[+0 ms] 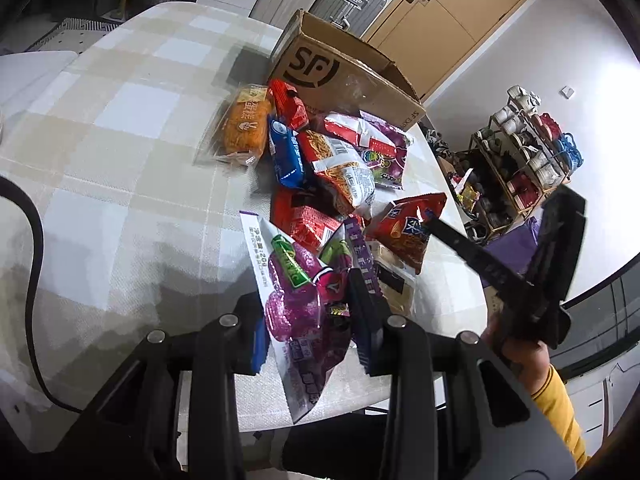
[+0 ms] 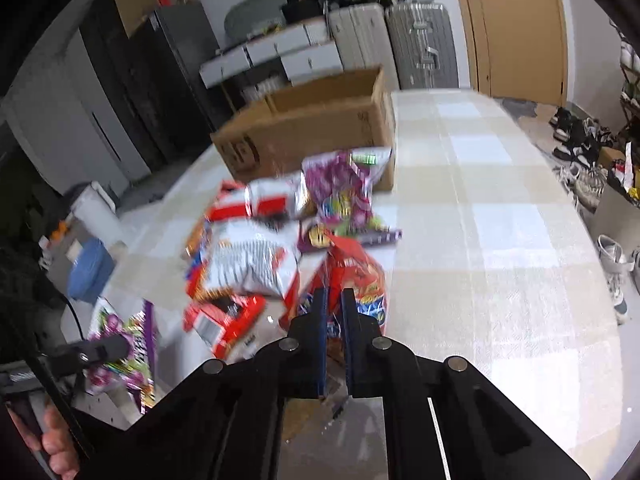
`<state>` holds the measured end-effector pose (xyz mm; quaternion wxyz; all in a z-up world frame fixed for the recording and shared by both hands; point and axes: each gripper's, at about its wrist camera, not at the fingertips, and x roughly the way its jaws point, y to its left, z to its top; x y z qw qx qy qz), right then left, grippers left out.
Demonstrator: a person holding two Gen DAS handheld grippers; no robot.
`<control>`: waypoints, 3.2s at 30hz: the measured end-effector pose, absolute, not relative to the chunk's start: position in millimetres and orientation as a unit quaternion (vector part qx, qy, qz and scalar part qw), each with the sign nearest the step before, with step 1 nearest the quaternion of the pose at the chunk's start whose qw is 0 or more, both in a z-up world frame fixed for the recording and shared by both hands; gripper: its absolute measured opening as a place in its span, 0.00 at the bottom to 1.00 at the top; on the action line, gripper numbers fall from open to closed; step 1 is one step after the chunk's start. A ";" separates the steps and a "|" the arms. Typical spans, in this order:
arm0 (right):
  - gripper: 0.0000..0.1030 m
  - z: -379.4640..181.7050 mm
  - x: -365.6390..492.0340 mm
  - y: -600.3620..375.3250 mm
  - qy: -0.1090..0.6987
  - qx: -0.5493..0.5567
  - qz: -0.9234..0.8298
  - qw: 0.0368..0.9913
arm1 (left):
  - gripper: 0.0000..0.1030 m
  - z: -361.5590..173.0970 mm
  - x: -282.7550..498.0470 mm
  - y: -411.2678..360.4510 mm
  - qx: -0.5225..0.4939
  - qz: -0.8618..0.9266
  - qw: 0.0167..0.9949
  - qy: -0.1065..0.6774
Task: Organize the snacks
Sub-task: 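Lift the red chip bag with the right tool while the left tool lifts the purple candy bag, then lower both bags into the cardboard box and open both tools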
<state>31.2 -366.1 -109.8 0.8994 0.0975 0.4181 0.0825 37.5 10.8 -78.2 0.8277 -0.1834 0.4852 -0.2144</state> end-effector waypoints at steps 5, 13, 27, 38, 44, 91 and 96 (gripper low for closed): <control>0.54 -107.5 32.5 -364.9 0.412 0.084 0.062 0.905 | 0.30 -79.0 38.0 9.5 -0.184 -0.220 0.825 0.486; 0.63 -126.4 63.4 -364.1 0.450 0.099 0.052 0.886 | 0.30 -78.3 37.9 6.0 -0.187 -0.232 0.821 0.486; 0.37 -131.5 58.7 -358.3 0.451 0.093 0.077 0.884 | 0.30 -79.6 39.8 8.7 -0.196 -0.232 0.818 0.489; 0.37 -118.7 48.8 -380.0 0.426 0.143 0.082 0.890 | 0.30 -80.9 40.5 7.9 -0.197 -0.229 0.817 0.491; 0.37 -86.7 28.8 -387.5 0.371 0.151 0.081 0.913 | 0.30 -71.9 39.3 7.3 -0.199 -0.228 0.823 0.480; 0.37 -7.5 276.5 -373.5 0.362 0.134 0.092 0.918 | 0.30 -0.3 349.7 -91.4 -0.116 -0.186 0.859 0.462; 0.37 -26.8 300.8 -366.0 0.380 0.107 0.084 0.915 | 0.30 -25.4 361.2 -101.4 -0.087 -0.177 0.857 0.477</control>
